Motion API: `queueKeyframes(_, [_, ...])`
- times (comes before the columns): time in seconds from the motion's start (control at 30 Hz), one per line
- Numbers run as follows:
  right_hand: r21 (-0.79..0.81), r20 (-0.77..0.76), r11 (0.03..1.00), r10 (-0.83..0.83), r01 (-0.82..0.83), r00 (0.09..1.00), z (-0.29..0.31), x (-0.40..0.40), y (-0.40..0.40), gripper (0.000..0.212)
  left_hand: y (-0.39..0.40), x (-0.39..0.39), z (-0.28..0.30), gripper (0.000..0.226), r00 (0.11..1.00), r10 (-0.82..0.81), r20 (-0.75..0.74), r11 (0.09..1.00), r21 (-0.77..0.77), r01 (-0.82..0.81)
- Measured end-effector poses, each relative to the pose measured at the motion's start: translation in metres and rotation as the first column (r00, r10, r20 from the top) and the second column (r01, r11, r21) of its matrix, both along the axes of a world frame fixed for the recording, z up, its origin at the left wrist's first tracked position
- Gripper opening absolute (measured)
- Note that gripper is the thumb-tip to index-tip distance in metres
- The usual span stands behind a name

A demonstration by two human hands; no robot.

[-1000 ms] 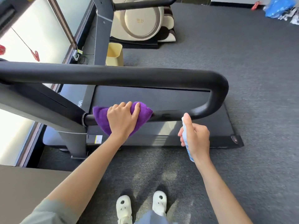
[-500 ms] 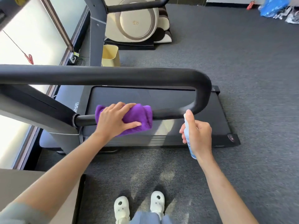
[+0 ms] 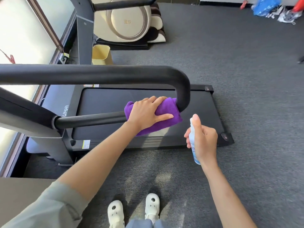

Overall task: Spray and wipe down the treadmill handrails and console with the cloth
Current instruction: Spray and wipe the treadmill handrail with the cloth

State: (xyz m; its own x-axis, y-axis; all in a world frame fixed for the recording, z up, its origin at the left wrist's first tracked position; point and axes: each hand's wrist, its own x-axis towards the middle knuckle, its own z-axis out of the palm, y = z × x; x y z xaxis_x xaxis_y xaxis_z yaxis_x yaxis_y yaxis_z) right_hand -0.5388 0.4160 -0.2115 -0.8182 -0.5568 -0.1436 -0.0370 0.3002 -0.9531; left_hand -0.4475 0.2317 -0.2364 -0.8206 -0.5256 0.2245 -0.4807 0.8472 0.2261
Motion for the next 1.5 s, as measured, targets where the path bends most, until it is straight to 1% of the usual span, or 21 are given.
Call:
queueKeyframes(0.13, [-0.009,0.009,1.000,0.008,-0.008,1.000,0.001,0.001,0.000,0.079,-0.028,0.066,-0.010,0.083,0.997,-0.071,-0.023,0.997,-0.009,0.071])
queueKeyframes(0.2, [-0.003,0.016,1.000,0.012,-0.012,1.000,0.000,0.002,-0.001,0.078,-0.044,0.102,-0.012,0.084,1.000,-0.016,-0.027,1.000,0.004,0.016])
queueKeyframes(0.27, [0.002,0.025,1.000,0.017,-0.017,1.000,-0.001,0.004,-0.002,0.078,-0.050,0.116,-0.013,0.083,0.999,0.036,-0.033,0.999,0.007,-0.036])
queueKeyframes(0.37, [-0.005,0.040,1.000,0.015,-0.015,0.999,-0.006,0.004,0.000,0.079,-0.043,0.099,-0.016,0.075,0.995,0.062,-0.077,0.996,-0.056,-0.066])
queueKeyframes(0.43, [-0.006,0.045,1.000,0.010,-0.010,0.999,-0.009,0.002,0.002,0.078,-0.034,0.085,-0.019,0.068,0.986,0.098,-0.138,0.989,-0.100,-0.113])
queueKeyframes(0.5, [0.002,0.046,1.000,0.008,-0.008,0.999,-0.010,0.000,0.003,0.077,-0.021,0.069,-0.019,0.060,0.964,0.167,-0.209,0.978,-0.091,-0.189])
queueKeyframes(0.57, [0.002,0.045,1.000,0.000,0.000,0.999,-0.010,-0.003,0.004,0.077,-0.003,0.042,-0.014,0.054,0.933,0.240,-0.267,0.967,-0.024,-0.255])
queueKeyframes(0.7, [-0.028,0.047,0.999,-0.035,0.036,0.998,-0.006,-0.011,0.004,0.079,0.029,-0.016,0.004,0.053,0.849,0.382,-0.366,0.923,0.201,-0.329])
queueKeyframes(0.77, [-0.038,0.040,0.998,-0.045,0.046,0.998,-0.004,-0.014,0.003,0.079,0.037,-0.028,0.007,0.055,0.773,0.435,-0.462,0.897,0.294,-0.329])
queueKeyframes(0.83, [-0.043,0.034,0.998,-0.044,0.045,0.998,-0.002,-0.016,0.002,0.079,0.042,-0.030,0.008,0.052,0.697,0.475,-0.537,0.869,0.410,-0.276])
queueKeyframes(0.9, [-0.041,0.024,0.999,-0.033,0.034,0.999,-0.001,-0.018,0.001,0.079,0.047,-0.032,0.017,0.036,0.609,0.510,-0.607,0.834,0.523,-0.177])
queueKeyframes(0.97, [-0.037,0.014,0.999,-0.018,0.018,1.000,0.000,-0.018,0.000,0.080,0.050,-0.035,0.030,0.034,0.509,0.535,-0.675,0.824,0.550,-0.136])
queueKeyframes(1.03, [-0.041,0.013,0.999,-0.008,0.008,1.000,0.001,-0.020,-0.001,0.081,0.051,-0.037,0.037,0.034,0.467,0.541,-0.699,0.823,0.555,-0.123])
queueKeyframes(1.07, [-0.039,0.011,0.999,-0.005,0.005,1.000,0.001,-0.021,-0.002,0.081,0.052,-0.037,0.036,0.033,0.473,0.532,-0.703,0.824,0.559,-0.096])
queueKeyframes(1.1, [-0.034,0.006,0.999,-0.005,0.005,1.000,0.001,-0.021,-0.002,0.081,0.054,-0.039,0.033,0.033,0.507,0.510,-0.695,0.825,0.562,-0.058])
queueKeyframes(1.17, [-0.026,0.001,1.000,-0.010,0.010,1.000,0.000,-0.022,0.000,0.080,0.054,-0.042,0.020,0.045,0.635,0.435,-0.638,0.841,0.539,-0.034])
queueKeyframes(1.2, [-0.025,0.005,1.000,-0.012,0.012,1.000,-0.001,-0.022,0.001,0.080,0.053,-0.044,0.013,0.055,0.704,0.386,-0.597,0.870,0.489,-0.063])
queueKeyframes(1.27, [-0.026,0.013,0.999,-0.019,0.019,1.000,-0.002,-0.023,0.004,0.080,0.047,-0.042,0.004,0.073,0.814,0.261,-0.519,0.946,0.305,-0.108])
queueKeyframes(1.37, [-0.025,0.025,0.999,-0.041,0.042,0.999,-0.003,-0.025,0.011,0.081,0.030,-0.026,-0.005,0.085,0.916,0.062,-0.396,0.996,0.084,-0.031])
queueKeyframes(1.43, [-0.033,0.023,0.998,-0.044,0.045,0.999,-0.003,-0.026,0.014,0.080,0.020,-0.008,-0.008,0.091,0.968,0.030,-0.250,0.999,-0.024,-0.037])
queueKeyframes(1.5, [-0.043,0.023,0.998,-0.040,0.041,0.999,-0.001,-0.025,0.016,0.080,0.010,0.018,-0.013,0.093,0.987,0.058,-0.147,0.991,-0.112,-0.075])
